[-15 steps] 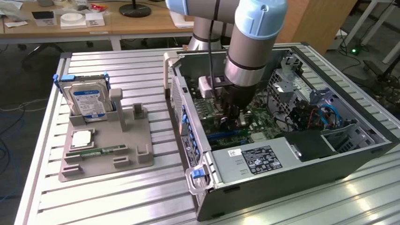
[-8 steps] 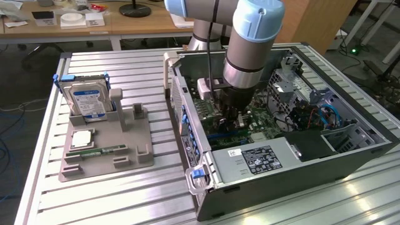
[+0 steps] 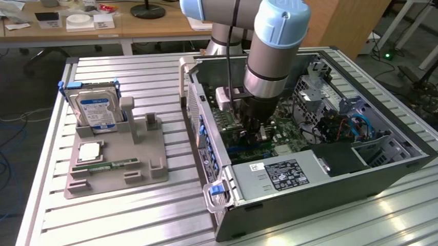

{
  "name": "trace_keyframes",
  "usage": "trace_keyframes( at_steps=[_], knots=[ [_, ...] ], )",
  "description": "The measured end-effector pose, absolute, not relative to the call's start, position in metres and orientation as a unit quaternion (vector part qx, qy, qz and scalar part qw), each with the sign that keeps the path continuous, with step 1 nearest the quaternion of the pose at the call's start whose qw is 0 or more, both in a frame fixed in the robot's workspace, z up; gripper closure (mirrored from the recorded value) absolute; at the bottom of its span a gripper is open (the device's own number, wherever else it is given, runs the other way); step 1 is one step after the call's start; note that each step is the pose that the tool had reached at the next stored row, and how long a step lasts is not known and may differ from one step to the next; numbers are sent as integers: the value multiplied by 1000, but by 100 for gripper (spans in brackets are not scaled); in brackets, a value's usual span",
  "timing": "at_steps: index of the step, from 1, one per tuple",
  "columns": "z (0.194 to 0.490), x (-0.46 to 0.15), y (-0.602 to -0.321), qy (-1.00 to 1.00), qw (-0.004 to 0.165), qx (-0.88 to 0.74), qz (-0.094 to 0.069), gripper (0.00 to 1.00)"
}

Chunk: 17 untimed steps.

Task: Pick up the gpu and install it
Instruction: 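Insert the gpu into the slot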

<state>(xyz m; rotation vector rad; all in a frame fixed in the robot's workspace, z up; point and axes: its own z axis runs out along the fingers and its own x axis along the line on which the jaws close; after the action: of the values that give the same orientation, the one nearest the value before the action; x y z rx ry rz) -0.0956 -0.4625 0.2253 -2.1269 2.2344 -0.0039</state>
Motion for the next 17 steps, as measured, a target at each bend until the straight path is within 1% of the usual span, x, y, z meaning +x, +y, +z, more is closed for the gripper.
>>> trace_keyframes(
  at_steps=[17],
  knots=[
    [227, -96, -462, 724, 30, -689, 0, 71]
  ],
)
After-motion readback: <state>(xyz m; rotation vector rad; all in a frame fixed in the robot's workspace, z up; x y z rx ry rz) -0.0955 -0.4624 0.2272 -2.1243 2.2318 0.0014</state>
